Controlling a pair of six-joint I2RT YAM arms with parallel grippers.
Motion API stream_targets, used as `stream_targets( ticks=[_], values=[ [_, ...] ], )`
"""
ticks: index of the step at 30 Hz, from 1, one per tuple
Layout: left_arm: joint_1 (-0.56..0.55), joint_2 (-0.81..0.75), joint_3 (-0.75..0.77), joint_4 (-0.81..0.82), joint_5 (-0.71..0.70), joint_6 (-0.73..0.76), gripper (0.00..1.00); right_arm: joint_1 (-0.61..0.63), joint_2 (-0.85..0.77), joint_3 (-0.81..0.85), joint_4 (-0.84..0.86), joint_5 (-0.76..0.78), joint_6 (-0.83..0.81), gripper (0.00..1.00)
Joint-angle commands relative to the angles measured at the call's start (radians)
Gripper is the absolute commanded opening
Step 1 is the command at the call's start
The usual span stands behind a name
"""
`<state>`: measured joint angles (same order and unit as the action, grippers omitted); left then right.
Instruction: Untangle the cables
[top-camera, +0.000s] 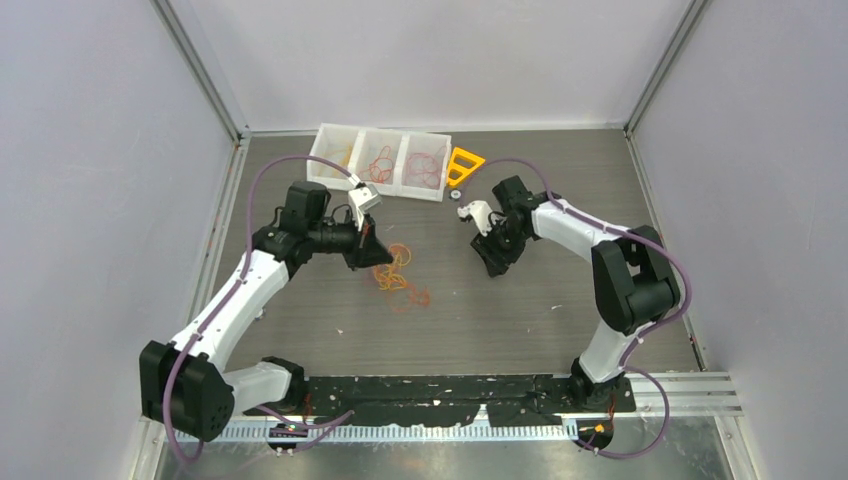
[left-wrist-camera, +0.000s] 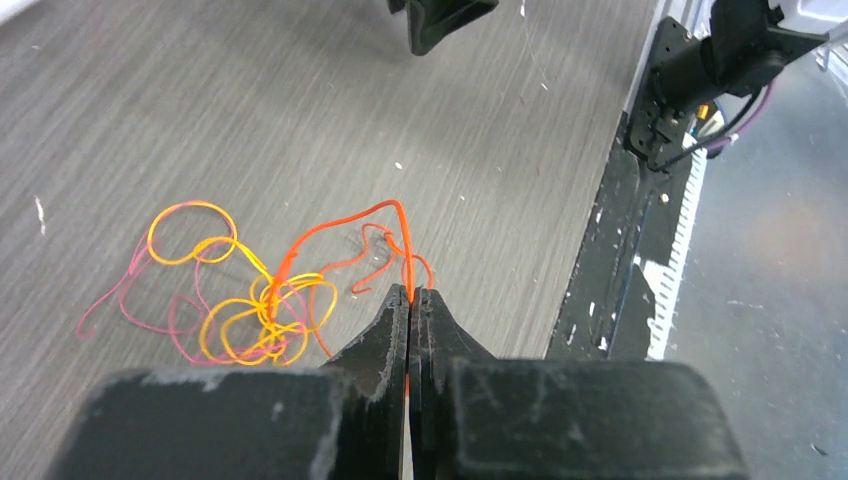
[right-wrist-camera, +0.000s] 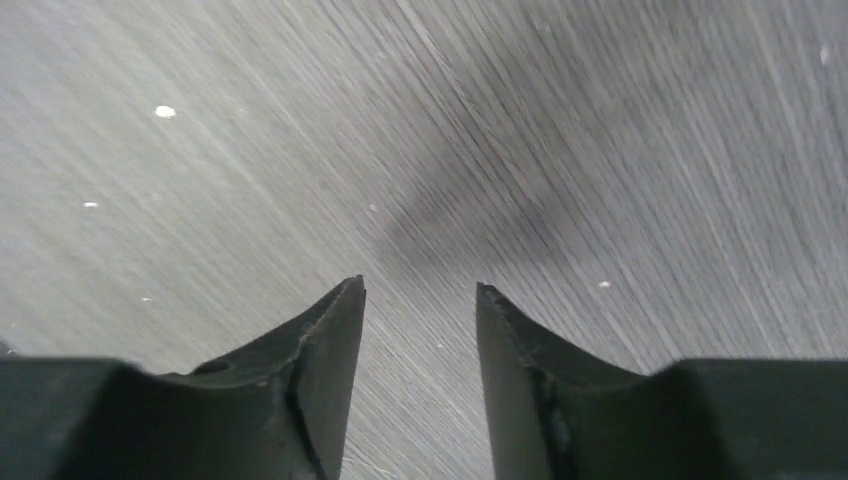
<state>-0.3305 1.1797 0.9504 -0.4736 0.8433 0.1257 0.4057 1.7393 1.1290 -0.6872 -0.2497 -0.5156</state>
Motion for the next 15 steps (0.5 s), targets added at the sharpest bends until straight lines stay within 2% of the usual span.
stream_targets(
  ticks=[1, 3, 5, 9, 13, 15],
  values=[
    [0.008, -0.003, 0.019, -0.043, 0.075, 0.047, 0.00, -0.022, -0.113, 0.070, -0.001, -0.256, 0.033, 0.65],
    [0.004, -0.004, 0.030, -0.044, 0.114, 0.062, 0.00, -0.015, -0.179, 0.052, 0.086, -0.353, 0.108, 0.76],
    [-0.004, -0.007, 0.049, -0.057, 0.141, 0.086, 0.00, 0.011, -0.229, 0.029, 0.194, -0.412, 0.183, 0.80],
    [-0.033, -0.001, 0.098, -0.088, 0.200, 0.126, 0.00, 0.068, -0.276, -0.026, 0.361, -0.442, 0.231, 0.82],
    [-0.107, 0.015, 0.167, -0.135, 0.204, 0.209, 0.00, 0.113, -0.287, -0.075, 0.462, -0.448, 0.186, 0.83],
    [-0.133, 0.023, 0.189, -0.104, 0.201, 0.187, 0.00, 0.138, -0.272, -0.078, 0.503, -0.451, 0.155, 0.84]
  ],
)
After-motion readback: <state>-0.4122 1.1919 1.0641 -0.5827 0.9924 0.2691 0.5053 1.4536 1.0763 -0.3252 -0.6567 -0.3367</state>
